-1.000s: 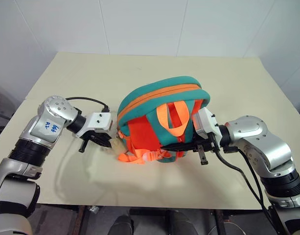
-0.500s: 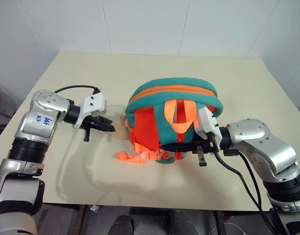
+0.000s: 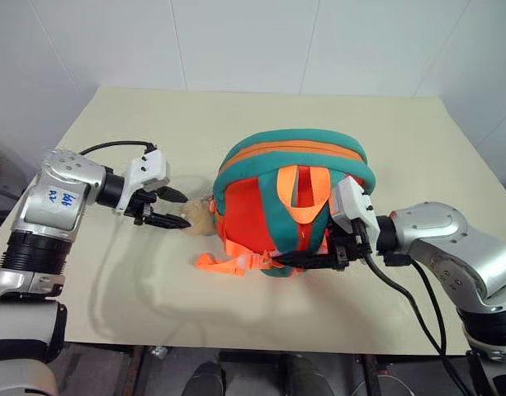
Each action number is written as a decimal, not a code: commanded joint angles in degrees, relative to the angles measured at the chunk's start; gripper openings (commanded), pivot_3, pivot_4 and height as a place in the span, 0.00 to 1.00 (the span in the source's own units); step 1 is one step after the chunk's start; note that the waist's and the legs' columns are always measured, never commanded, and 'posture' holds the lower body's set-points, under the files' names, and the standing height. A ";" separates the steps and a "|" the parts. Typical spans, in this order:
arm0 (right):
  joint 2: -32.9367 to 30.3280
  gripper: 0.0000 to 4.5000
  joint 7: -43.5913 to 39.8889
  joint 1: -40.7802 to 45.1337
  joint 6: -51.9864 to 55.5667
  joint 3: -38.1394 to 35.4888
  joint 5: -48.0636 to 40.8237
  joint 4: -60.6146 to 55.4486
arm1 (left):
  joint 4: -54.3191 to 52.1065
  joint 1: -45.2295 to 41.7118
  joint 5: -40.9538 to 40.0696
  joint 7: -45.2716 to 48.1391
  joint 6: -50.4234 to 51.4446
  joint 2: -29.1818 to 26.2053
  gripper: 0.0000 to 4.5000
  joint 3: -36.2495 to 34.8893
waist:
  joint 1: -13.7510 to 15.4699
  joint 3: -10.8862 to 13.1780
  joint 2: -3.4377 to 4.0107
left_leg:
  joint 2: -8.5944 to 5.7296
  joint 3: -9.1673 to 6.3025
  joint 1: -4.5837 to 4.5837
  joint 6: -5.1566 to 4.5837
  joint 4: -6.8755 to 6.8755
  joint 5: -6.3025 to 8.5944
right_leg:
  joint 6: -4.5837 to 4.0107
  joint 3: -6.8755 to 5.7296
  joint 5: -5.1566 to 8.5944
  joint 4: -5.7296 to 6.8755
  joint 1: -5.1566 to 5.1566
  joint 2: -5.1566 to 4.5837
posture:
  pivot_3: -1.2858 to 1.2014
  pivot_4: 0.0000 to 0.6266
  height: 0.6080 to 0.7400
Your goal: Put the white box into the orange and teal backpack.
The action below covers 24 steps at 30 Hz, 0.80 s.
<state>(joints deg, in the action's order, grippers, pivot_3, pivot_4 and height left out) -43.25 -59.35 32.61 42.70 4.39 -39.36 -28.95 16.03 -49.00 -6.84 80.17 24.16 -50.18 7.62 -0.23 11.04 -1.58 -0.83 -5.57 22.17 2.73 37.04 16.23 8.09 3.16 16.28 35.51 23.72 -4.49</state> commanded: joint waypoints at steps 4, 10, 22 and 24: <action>-4.61 0.99 0.16 -1.08 2.42 -5.82 -3.53 -2.64 | 5.37 -2.20 -0.53 -1.29 -2.59 -4.69 0.99 -4.70 | -0.06 0.00 0.00 | 0.01 0.00 0.00 0.00 -0.01 0.00 | -0.01 0.00 0.00 0.00 0.01 0.01 | 0.52 0.24 1.00; -10.61 0.99 -0.20 -6.17 3.50 -12.04 -4.52 -3.14 | 10.18 -1.70 -1.81 -2.61 -5.00 -6.50 0.99 -8.66 | 0.05 0.00 0.00 | 0.01 0.04 0.00 -0.03 -0.04 0.02 | 0.00 0.00 0.00 -0.06 0.00 0.00 | 0.52 0.24 1.00; -21.63 0.99 -7.64 -28.51 -3.72 -37.72 3.51 5.09 | 16.63 2.75 -15.08 5.71 -13.17 -4.77 0.99 -21.47 | 0.00 0.00 -0.01 | 0.02 0.16 -0.10 -0.14 0.01 0.08 | 0.01 0.01 0.01 -0.11 -0.09 -0.03 | 0.52 0.24 1.00; -20.26 0.99 -6.59 -29.42 -5.13 -40.26 4.18 7.01 | 18.38 2.62 -18.80 8.22 -13.06 -3.73 0.99 -24.15 | -0.04 0.00 -0.01 | 0.02 0.23 -0.13 -0.14 0.04 0.08 | 0.01 0.06 0.01 -0.17 -0.09 -0.03 | 0.52 0.24 1.00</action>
<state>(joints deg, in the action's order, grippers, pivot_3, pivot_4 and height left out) -64.22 -66.31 3.19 39.60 -32.21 -35.62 -22.43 34.14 -46.11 -22.57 85.96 12.00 -53.49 -13.46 -0.27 11.04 -1.59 -0.80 -5.33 22.01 2.59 37.11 16.31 8.10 3.22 16.29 35.37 23.62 -4.51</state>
